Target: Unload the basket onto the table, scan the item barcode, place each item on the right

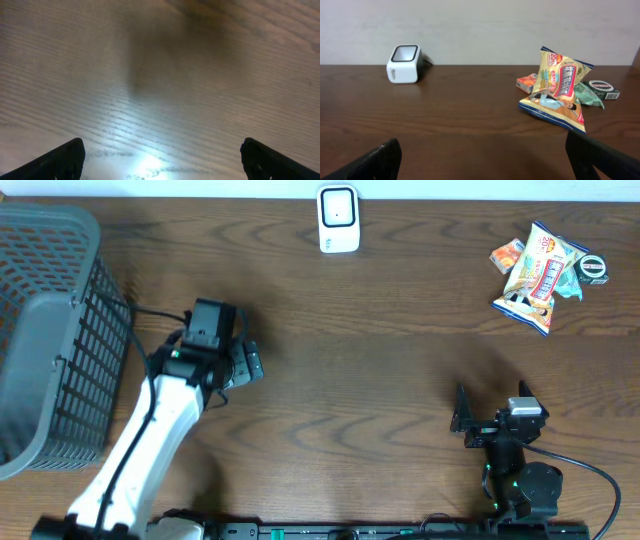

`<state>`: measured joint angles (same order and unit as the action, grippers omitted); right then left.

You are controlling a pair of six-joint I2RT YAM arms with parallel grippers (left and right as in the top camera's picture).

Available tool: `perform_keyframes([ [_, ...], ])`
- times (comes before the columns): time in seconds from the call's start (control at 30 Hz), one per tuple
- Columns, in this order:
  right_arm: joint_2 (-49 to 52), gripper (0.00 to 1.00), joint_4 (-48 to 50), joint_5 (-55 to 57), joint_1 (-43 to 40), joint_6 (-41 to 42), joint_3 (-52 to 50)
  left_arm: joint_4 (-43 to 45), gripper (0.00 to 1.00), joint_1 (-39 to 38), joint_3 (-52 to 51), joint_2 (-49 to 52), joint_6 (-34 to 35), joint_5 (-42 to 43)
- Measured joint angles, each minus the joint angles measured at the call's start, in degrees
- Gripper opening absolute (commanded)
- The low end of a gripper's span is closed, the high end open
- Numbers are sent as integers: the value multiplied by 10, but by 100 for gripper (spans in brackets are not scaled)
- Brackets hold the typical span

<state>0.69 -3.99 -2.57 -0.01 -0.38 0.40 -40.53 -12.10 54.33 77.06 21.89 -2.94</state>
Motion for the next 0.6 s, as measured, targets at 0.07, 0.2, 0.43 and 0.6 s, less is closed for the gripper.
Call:
perform_keyframes([
  [0.07, 0, 99, 0, 0, 0, 0, 0, 9, 98, 0, -22, -27, -5, 0],
  [0.2, 0, 99, 0, 0, 0, -1, 0, 9, 98, 3, -71, -92, -10, 0],
  [0.43, 0, 99, 0, 0, 0, -1, 0, 37, 98, 32, -161, -228, -12, 0],
  [0.6, 0, 99, 0, 0, 0, -1, 0, 78, 98, 42, -228, -336, -16, 3],
])
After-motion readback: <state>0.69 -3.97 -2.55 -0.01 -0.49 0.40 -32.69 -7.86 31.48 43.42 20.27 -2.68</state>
